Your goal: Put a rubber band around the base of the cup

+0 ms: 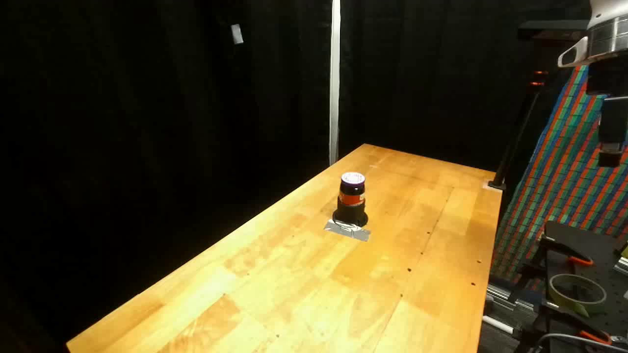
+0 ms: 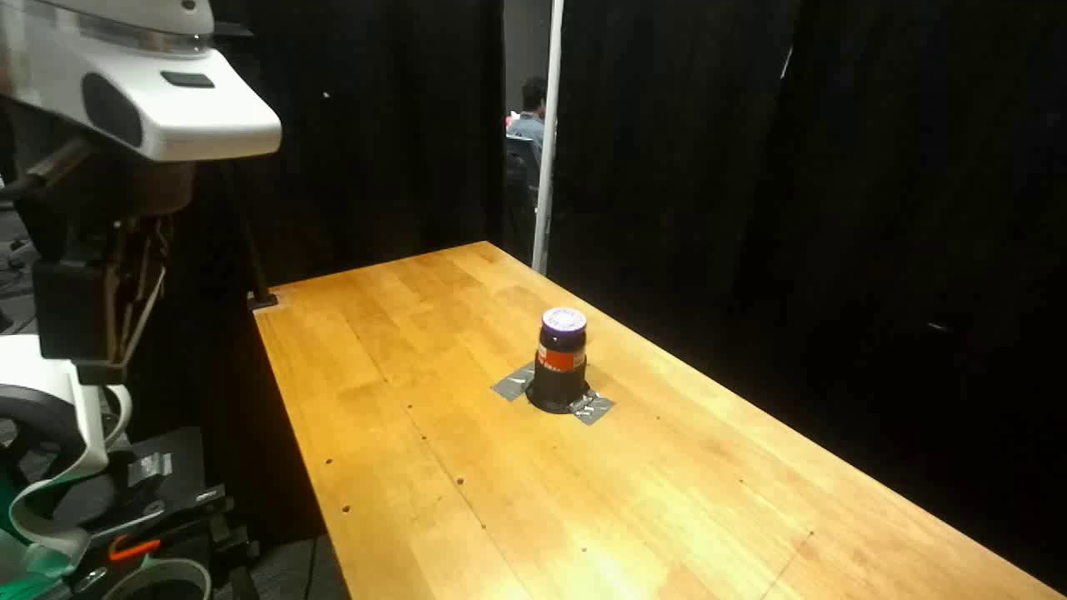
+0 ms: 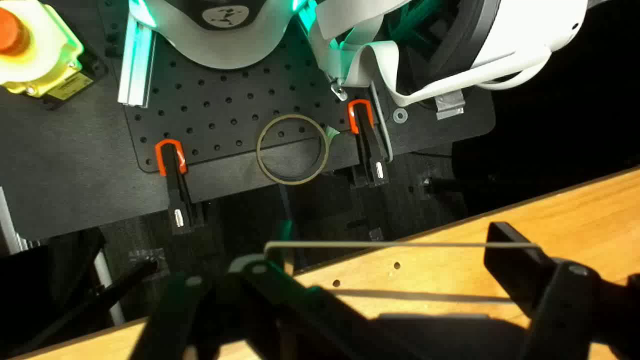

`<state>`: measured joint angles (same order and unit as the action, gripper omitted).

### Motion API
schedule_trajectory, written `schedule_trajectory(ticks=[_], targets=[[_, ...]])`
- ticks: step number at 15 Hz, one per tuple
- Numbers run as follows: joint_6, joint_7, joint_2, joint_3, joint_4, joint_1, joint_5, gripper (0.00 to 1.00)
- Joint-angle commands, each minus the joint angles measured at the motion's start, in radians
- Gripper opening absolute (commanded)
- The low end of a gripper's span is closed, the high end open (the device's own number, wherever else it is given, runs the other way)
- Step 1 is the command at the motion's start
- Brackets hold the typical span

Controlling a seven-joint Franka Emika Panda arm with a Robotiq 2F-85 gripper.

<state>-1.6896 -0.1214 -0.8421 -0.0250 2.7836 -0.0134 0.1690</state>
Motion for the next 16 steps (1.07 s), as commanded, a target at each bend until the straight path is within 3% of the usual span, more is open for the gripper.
schedule_trajectory(ticks=[1, 7, 11, 16], targets=[[0.005, 0.010, 0.001, 0.015, -0.003, 0.017, 0.009, 1.00], [-0.006, 0.029, 0.022, 0.019, -0.018, 0.015, -0.013, 1.00], [-0.042, 0.174, 0.185, 0.005, -0.134, -0.005, -0.127, 1.00], [-0.173, 0.325, 0.458, 0.006, -0.308, -0.023, -0.232, 1.00]])
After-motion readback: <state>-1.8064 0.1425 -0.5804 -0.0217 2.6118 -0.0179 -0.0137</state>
